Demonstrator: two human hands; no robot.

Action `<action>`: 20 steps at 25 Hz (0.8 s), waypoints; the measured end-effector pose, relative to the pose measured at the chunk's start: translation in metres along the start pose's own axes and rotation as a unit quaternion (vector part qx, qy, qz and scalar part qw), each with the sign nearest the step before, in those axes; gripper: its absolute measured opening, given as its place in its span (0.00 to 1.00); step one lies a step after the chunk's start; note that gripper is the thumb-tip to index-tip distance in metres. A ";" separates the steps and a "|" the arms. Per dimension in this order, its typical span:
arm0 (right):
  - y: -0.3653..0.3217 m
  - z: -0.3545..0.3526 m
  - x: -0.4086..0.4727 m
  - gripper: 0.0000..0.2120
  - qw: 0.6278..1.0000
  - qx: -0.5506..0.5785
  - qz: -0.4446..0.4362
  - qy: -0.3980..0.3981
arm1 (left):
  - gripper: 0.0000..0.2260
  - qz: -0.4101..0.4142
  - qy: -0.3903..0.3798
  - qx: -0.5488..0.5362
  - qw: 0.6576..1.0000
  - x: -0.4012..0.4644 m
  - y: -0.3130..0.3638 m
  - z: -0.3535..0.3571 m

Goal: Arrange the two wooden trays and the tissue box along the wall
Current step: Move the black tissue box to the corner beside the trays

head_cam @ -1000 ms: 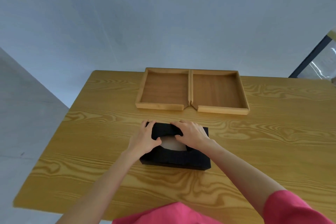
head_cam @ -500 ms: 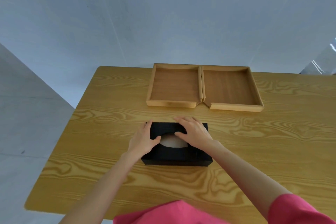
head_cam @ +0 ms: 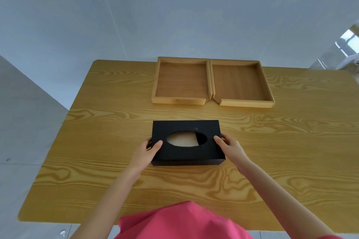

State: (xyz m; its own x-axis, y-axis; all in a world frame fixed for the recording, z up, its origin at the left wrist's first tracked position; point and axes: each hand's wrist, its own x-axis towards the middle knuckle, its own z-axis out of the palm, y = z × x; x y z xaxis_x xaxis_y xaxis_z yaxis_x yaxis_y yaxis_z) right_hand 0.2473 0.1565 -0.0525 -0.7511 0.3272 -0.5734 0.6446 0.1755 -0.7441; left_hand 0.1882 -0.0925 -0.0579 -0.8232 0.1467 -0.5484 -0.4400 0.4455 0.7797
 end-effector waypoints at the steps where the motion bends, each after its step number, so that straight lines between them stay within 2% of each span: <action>1: 0.002 0.002 -0.002 0.21 1.000 0.011 0.014 0.004 | 0.23 -0.005 0.000 -0.010 1.000 -0.001 -0.002 0.001; 6: -0.002 0.012 -0.007 0.19 0.999 0.030 0.027 0.036 | 0.21 -0.009 0.008 -0.026 1.000 0.000 -0.005 -0.002; 12: -0.030 0.032 -0.002 0.17 0.999 0.020 0.002 0.026 | 0.19 -0.009 0.055 -0.055 0.997 0.008 -0.002 -0.031; 17: -0.074 0.059 0.017 0.17 1.000 0.024 -0.007 0.017 | 0.10 0.013 0.093 -0.077 0.993 0.026 0.014 -0.079; 20: -0.109 0.081 0.033 0.17 0.999 0.028 -0.017 0.005 | 0.16 0.026 0.124 -0.082 0.989 0.040 0.028 -0.111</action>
State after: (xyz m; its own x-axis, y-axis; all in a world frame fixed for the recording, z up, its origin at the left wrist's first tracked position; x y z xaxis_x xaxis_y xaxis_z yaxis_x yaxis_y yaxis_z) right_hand 0.1405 0.0731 -0.0184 -0.7707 0.3314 -0.5443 0.6095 0.1340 -0.7814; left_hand 0.1031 -0.1719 -0.0242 -0.8995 -0.0651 -0.4320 -0.4313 0.2900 0.8543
